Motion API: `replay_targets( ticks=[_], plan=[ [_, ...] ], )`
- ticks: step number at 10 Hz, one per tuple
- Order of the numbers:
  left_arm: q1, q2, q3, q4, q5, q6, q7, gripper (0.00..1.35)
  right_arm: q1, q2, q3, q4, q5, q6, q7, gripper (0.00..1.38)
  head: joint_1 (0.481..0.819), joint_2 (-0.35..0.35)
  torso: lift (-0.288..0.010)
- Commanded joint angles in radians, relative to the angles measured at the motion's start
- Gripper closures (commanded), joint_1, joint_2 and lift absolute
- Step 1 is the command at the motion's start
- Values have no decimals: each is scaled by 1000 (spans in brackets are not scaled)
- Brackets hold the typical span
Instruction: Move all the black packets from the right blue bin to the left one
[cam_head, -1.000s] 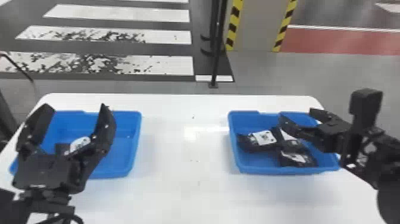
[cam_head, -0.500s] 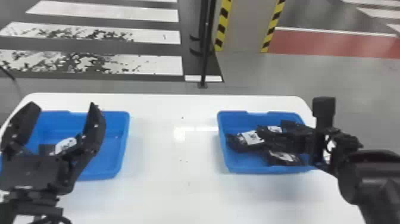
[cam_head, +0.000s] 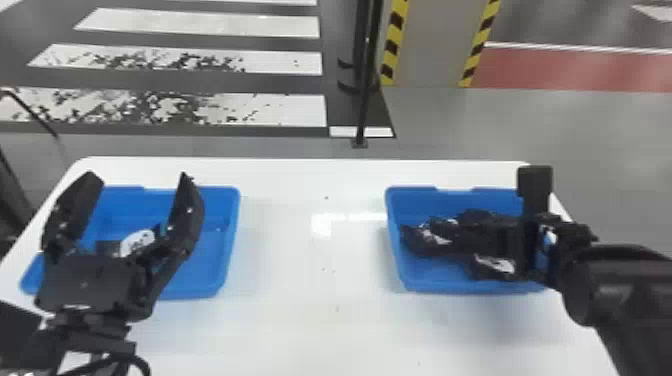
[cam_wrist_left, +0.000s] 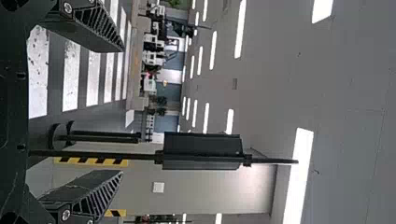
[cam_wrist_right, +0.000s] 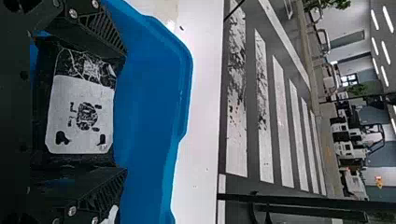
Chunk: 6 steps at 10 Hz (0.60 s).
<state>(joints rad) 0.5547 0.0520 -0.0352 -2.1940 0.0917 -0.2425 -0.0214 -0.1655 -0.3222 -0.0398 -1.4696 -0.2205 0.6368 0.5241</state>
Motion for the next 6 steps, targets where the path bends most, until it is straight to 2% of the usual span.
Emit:
replay_targets(
  ticks=[1,3,4,5,6],
  plan=[
    [0,0,-1,-1,0,-1,0,107,-28,0,12,33,27,43,-3,183,695,-75,-140],
    [0,0,1,1,0,-1,0,114,-75,-3,36,119,41,75,-3,220,695,-81,-140],
    [-3,0,-1,-1,0,-1,0,114,-105,-8,60,180,21,80,11,364,695,-83,-140],
    [-3,0,-1,1,0,-1,0,114,-114,-9,76,192,21,82,20,707,695,-83,-140],
    [0,0,-1,1,0,-1,0,116,-107,-8,76,173,3,82,20,934,695,-78,-140]
  ],
)
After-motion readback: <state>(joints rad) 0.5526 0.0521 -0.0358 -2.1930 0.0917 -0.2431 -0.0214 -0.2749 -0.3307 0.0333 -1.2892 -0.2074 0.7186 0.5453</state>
